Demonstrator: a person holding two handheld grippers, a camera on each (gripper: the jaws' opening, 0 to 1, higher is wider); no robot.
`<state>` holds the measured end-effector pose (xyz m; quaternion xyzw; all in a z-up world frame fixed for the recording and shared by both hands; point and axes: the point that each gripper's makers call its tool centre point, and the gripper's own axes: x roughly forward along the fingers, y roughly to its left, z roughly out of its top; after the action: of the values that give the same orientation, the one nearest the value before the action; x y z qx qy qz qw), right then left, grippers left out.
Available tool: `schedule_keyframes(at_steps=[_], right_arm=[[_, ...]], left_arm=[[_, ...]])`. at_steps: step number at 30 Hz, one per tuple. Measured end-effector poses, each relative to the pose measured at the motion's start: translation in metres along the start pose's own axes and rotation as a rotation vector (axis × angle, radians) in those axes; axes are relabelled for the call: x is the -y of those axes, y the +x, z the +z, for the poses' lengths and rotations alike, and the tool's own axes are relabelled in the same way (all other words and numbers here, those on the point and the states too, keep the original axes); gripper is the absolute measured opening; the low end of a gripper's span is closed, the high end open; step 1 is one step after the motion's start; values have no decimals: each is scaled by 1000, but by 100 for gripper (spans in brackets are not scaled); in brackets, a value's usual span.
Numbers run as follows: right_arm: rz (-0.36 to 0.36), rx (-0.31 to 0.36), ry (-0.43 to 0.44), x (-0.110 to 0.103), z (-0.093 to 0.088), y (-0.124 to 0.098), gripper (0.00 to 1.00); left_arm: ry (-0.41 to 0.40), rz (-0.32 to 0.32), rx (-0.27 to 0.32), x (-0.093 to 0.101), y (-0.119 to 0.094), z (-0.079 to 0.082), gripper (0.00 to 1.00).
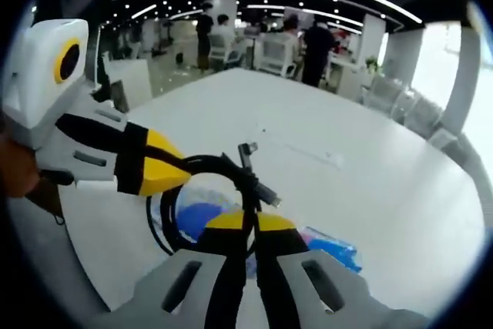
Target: Arrange the tabletop items into an orderly group along one side of the table until the central work area is clear of visible clutter.
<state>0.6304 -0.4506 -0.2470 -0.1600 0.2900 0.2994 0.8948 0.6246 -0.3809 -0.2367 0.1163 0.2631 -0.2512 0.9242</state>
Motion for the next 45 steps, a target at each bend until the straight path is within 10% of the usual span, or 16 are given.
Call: schedule_keyframes(at_steps=[21, 45], right_arm=[[12, -179, 33, -1, -103, -37, 2], [101, -330, 101, -5, -172, -8, 3]], left_arm=[[-15, -169, -92, 95, 13, -56, 2], [-81, -236, -243, 120, 50, -115, 2]])
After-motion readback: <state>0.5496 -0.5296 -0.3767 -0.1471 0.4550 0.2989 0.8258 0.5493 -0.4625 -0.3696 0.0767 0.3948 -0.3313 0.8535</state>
